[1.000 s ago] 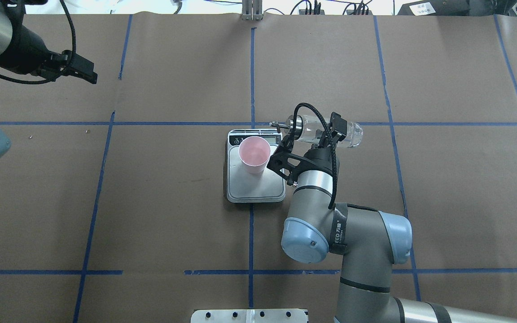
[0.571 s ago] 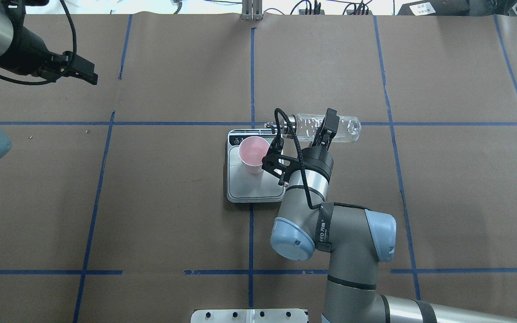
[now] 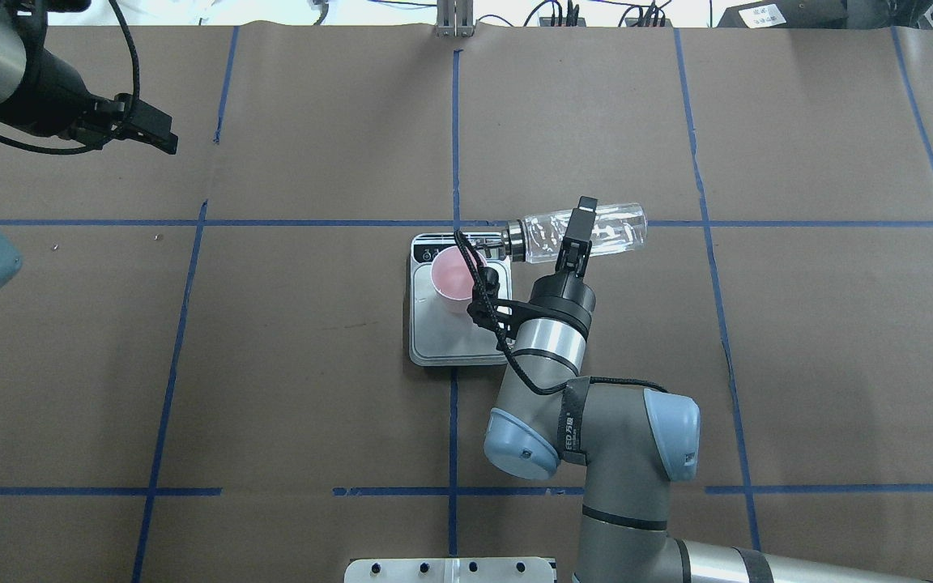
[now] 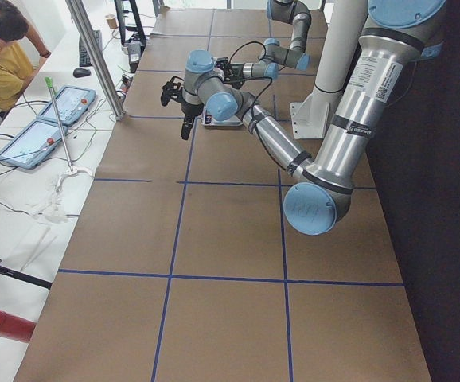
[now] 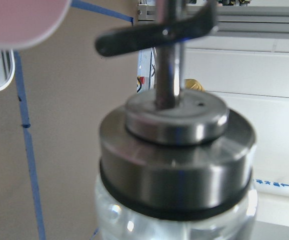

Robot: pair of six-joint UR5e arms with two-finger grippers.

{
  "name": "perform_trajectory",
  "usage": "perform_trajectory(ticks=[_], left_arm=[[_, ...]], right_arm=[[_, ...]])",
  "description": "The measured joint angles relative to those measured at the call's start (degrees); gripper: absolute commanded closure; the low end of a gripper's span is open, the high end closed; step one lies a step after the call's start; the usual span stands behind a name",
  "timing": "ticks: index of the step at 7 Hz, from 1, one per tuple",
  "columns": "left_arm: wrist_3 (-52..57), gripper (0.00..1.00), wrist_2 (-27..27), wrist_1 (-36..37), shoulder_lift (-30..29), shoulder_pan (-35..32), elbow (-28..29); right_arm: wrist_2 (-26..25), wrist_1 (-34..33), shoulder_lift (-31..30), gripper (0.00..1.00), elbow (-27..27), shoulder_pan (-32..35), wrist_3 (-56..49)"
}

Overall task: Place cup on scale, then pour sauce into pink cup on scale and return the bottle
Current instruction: 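Tilt the glass bottle with the right gripper, spout over the pink cup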

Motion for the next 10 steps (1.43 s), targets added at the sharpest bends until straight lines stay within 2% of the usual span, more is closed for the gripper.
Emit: perform_trajectory(ticks=[5,10], left_arm=[[-0.27,0.0,0.0,0.0,-0.01,-0.06,-0.14],[-0.61,0.0,-0.06,0.0,0.06,-0.05,-0.39]], right_arm=[[-3.85,-0.33,0.08,1.0,-0.29,-0.24,-12.18],[-4.6,-0.32,0.25,1.0,0.29,0.11,-15.89]])
